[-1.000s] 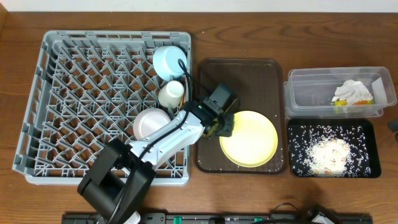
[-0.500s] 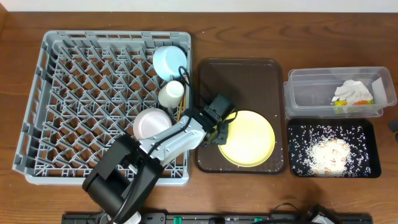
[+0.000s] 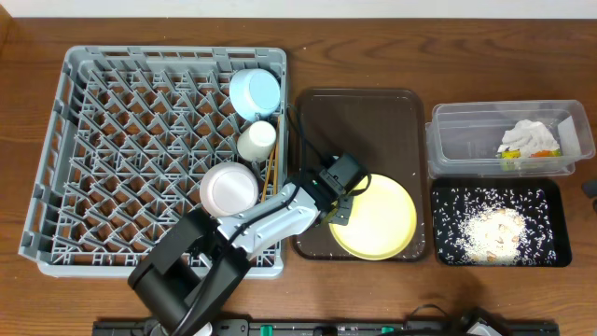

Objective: Sort waste into correct bins and load items into the dishwasher rack
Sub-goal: 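Lift the yellow plate and carry it over the rack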

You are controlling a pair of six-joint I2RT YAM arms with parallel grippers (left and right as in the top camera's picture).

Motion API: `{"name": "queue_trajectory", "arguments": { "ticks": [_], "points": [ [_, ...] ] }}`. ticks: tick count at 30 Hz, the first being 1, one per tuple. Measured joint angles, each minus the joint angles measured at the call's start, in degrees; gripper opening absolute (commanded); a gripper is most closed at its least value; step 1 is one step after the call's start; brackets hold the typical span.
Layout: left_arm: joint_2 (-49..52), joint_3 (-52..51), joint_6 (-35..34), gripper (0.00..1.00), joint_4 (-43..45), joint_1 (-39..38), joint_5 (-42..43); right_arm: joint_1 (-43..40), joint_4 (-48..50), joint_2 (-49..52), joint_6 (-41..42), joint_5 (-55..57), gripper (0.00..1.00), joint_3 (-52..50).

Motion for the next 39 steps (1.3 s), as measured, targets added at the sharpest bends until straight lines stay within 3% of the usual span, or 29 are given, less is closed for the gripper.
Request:
{"name": "queue_trajectory", "arguments": {
  "ticks": [6, 12, 19, 29, 39],
  "points": [
    [-9.0, 3.3, 4.4, 0.06, -3.7, 0.4, -11.3, 0.0, 0.0, 0.0, 0.0, 0.0, 0.99, 0.0],
    [-29.7, 8.3, 14.7, 0.06, -1.5, 0.7, -35.9, 0.0, 0.0, 0.0, 0.0, 0.0, 0.99, 0.0],
    [-37.2, 8.8, 26.9, 0.06, -1.7, 8.1, -56.4, 0.0, 0.0, 0.0, 0.0, 0.0, 0.99, 0.0],
    [-26.1, 8.8, 33.2, 0.06, 0.3, 31.0, -62.4, 0.0, 0.0, 0.0, 0.0, 0.0, 0.99, 0.0],
    [-12.9, 8.8, 39.7, 0.06, 7.0, 33.7, -61.3, 0.0, 0.0, 0.0, 0.0, 0.0, 0.99, 0.0]
  ]
}}
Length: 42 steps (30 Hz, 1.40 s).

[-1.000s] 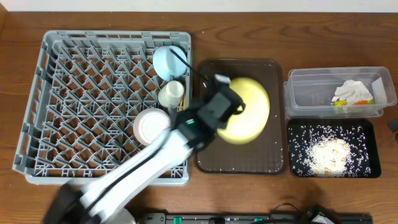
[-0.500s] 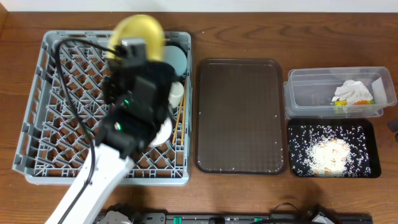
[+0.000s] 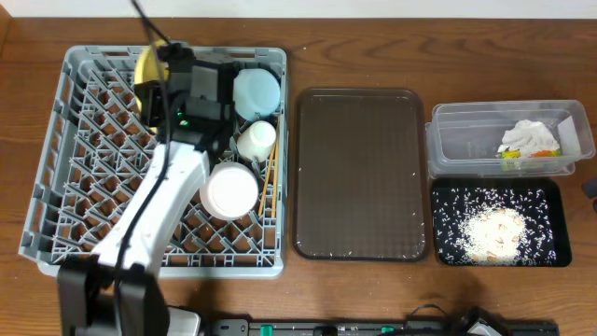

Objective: Sort waste into correct bins and load items into the dishwasher rack
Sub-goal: 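Lift the yellow plate and carry it over the rack, then stand the yellow plate upright in the rack's top row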

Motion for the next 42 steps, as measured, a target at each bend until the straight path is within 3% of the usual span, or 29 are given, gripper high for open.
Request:
{"name": "queue_trajectory", "arguments": {
  "ticks": [14, 17, 19, 24, 29, 34, 42],
  "points": [
    [2.3, 0.0, 2.1, 0.09, -1.1, -8.9, 0.4, 0.0, 0.0, 0.0, 0.0, 0.0, 0.99, 0.0],
    [2.3, 0.0, 2.2, 0.17, -3.2, -12.1, 3.1, 0.0, 0.0, 0.0, 0.0, 0.0, 0.99, 0.0],
    [2.3, 0.0, 2.1, 0.34, -6.0, -14.1, 7.4, 0.0, 0.0, 0.0, 0.0, 0.0, 0.99, 0.0],
    [2.4, -0.1, -1.0, 0.54, -9.5, -17.7, 16.1, 0.0, 0.0, 0.0, 0.0, 0.0, 0.99, 0.0],
    [2.3, -0.1, -6.4, 0.66, -9.9, -18.2, 19.2, 0.0, 0.0, 0.0, 0.0, 0.0, 0.99, 0.0],
    [-1.2, -0.1, -12.8, 0.69, -10.5, -18.1, 22.3, 0.0, 0.0, 0.0, 0.0, 0.0, 0.99, 0.0],
    [-20.9, -0.1, -21.0, 0.83, -11.3, -10.8, 35.1, 0.0, 0.0, 0.0, 0.0, 0.0, 0.99, 0.0]
  ]
}}
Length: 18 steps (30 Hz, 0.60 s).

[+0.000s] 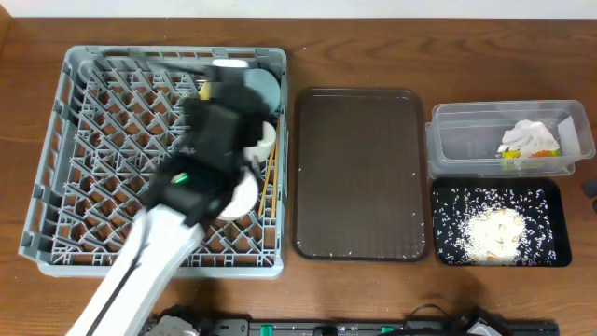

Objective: Sort waste into correct bins and load items into the dishwasher rack
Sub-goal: 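Stand the yellow plate upright in the rack's top row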

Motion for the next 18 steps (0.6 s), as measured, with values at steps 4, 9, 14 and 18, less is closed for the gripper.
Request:
{"name": "queue_trajectory", "arguments": {
  "ticks": [4, 9, 14, 18],
  "points": [
    [-5.7, 0.0, -3.7, 0.84, -0.9, 7.5, 5.1, 0.0, 0.0, 0.0, 0.0, 0.0, 0.99, 0.0],
    [-7.2, 0.0, -5.6, 0.86, -2.4, 12.5, 8.0, 0.0, 0.0, 0.0, 0.0, 0.0, 0.99, 0.0],
    [-7.0, 0.0, -6.1, 0.9, -2.5, 13.2, 9.1, 0.0, 0.0, 0.0, 0.0, 0.0, 0.99, 0.0],
    [-7.0, 0.0, -6.3, 0.9, -2.5, 13.2, 9.6, 0.0, 0.0, 0.0, 0.0, 0.0, 0.99, 0.0]
  ]
}}
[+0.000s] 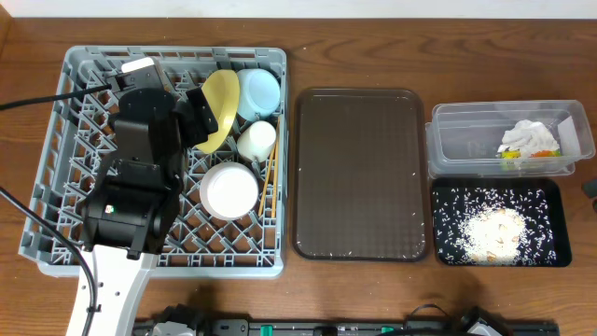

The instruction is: Sort waste into correct bins and load items into the dishwasher rack

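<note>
The yellow plate (pixel 222 105) stands on edge, tilted, in the grey dishwasher rack (pixel 56 168), just left of the light-blue bowl (pixel 260 93). My left gripper (pixel 201 116) reaches over the rack from the left. Its dark fingers (pixel 199 99) look spread and sit against the plate's left rim, so it appears open. A white cup (pixel 256 140) and an upturned white bowl (pixel 229 190) sit in the rack below the plate. The right gripper is out of view.
A brown tray (pixel 360 173) lies right of the rack with only crumbs on it. At far right, a clear tub (pixel 457 140) holds crumpled paper and scraps, and a black tray (pixel 448 229) holds rice. Thin sticks (pixel 272 173) lean at the rack's right wall.
The left arm was a blur over the cups with the plate hidden. Now the arm is further left and the yellow plate stands in the rack beside the blue bowl.
First my left gripper was shut on the yellow plate lying on the brown tray. Then the plate was gone from the tray and held over the rack's back. Later the arm blurred over the cups. The plate now stands in the rack.
</note>
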You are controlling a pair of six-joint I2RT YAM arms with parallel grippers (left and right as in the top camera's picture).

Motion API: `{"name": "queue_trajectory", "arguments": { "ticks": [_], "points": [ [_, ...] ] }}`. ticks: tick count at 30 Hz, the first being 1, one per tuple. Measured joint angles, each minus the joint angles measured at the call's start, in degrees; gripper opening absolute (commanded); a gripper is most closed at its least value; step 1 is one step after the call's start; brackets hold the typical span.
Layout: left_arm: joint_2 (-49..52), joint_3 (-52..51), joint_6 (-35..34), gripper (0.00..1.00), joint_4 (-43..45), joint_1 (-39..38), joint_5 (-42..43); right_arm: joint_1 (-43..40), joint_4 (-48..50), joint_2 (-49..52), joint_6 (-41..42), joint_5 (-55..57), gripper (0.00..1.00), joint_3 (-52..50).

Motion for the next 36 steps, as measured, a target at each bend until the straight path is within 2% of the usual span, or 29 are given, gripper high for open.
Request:
{"name": "queue_trajectory", "arguments": {
  "ticks": [16, 29, 32, 36],
  "points": [
    [0.0, 0.0, -0.4, 0.91, 0.0, 0.0, 0.3, 0.1, 0.0, 0.5, 0.0, 0.0, 0.99, 0.0],
    [0.0, 0.0, -0.4, 0.91, -0.1, 0.0, 0.3, 0.2, 0.0, 5.7, 0.0, 0.0, 0.99, 0.0],
    [0.0, 0.0, -0.4, 0.91, -0.1, 0.0, 0.3, 3.2, 0.0, 5.8, 0.0, 0.3, 0.99, 0.0],
    [0.0, 0.0, -0.4, 0.91, -0.1, 0.0, 0.3, 12.6, 0.0, 3.2, 0.0, 0.2, 0.99, -0.1]
  ]
}}
